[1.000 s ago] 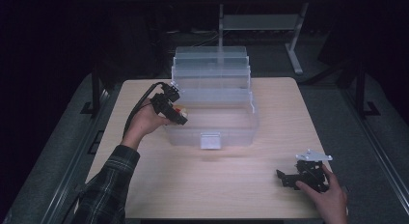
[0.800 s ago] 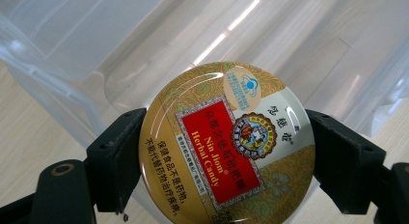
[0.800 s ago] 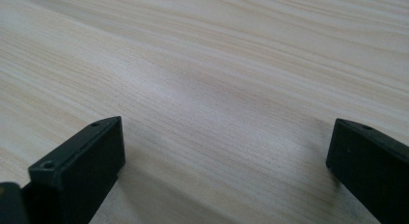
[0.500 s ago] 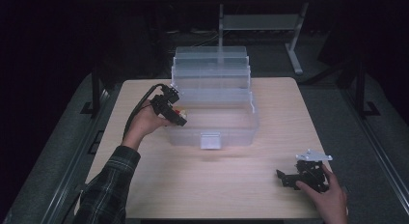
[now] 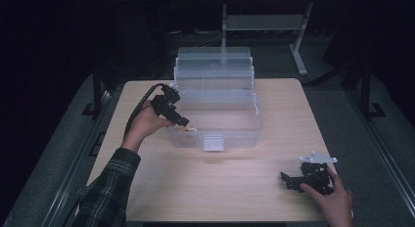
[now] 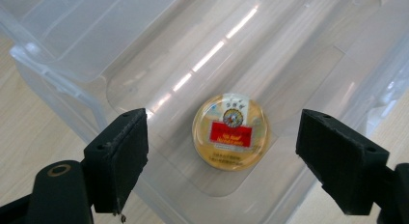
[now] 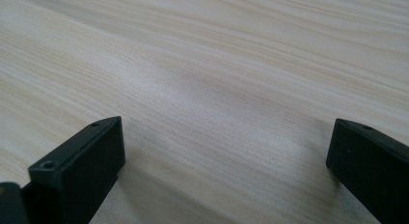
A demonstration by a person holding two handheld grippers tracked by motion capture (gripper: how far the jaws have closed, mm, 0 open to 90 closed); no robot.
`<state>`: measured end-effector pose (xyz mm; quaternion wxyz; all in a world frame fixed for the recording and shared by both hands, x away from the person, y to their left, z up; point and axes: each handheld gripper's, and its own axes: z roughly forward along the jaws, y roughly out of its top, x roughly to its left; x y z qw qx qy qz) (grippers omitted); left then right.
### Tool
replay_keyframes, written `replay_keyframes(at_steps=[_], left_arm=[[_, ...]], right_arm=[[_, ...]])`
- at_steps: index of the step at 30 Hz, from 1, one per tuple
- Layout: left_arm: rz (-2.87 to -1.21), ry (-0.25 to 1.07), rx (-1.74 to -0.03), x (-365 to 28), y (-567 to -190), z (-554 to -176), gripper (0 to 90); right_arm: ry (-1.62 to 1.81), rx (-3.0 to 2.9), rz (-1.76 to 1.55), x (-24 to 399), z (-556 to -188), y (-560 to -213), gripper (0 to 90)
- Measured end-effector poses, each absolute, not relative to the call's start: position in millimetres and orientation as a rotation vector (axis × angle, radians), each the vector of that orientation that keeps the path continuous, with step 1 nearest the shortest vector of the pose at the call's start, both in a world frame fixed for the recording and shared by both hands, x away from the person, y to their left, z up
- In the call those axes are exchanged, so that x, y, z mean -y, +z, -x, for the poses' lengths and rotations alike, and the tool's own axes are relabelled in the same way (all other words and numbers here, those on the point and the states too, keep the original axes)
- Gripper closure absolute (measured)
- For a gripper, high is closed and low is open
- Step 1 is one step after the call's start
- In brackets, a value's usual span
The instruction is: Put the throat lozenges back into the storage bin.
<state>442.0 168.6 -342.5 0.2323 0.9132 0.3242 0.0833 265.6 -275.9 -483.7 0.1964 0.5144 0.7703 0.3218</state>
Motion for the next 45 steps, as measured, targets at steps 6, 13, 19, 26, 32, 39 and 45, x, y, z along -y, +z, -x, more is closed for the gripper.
replay_keyframes(at_steps=[6,13,19,26,32,39,45], left_arm=[[-2.5,0.244,-0.872,-171.0,-337.4,-437.4,18.0],[-2.484,0.25,-0.859,-175.0,-336.3,-431.5,15.9],[-2.472,0.274,-0.878,-183.6,-338.0,-424.4,11.8],[-2.444,0.32,-0.886,-194.6,-332.7,-413.4,11.8],[-2.426,0.339,-0.894,-202.6,-332.8,-401.3,11.8],[-2.403,0.347,-0.903,-212.7,-333.8,-388.3,11.9],[-2.375,0.357,-0.91,-222.4,-338.7,-375.7,11.9]], right_arm=[[0.901,-2.157,-1.441,275.9,-265.6,-483.7,0.0],[0.902,-2.158,-1.441,275.9,-265.6,-483.7,0.0],[0.902,-2.158,-1.441,275.9,-265.6,-483.7,0.0],[0.901,-2.158,-1.441,275.9,-265.6,-483.7,0.0],[0.902,-2.157,-1.441,275.9,-265.6,-483.7,0.0],[0.901,-2.157,-1.441,275.9,-265.6,-483.7,0.0],[0.901,-2.157,-1.441,275.9,-265.6,-483.7,0.0]])
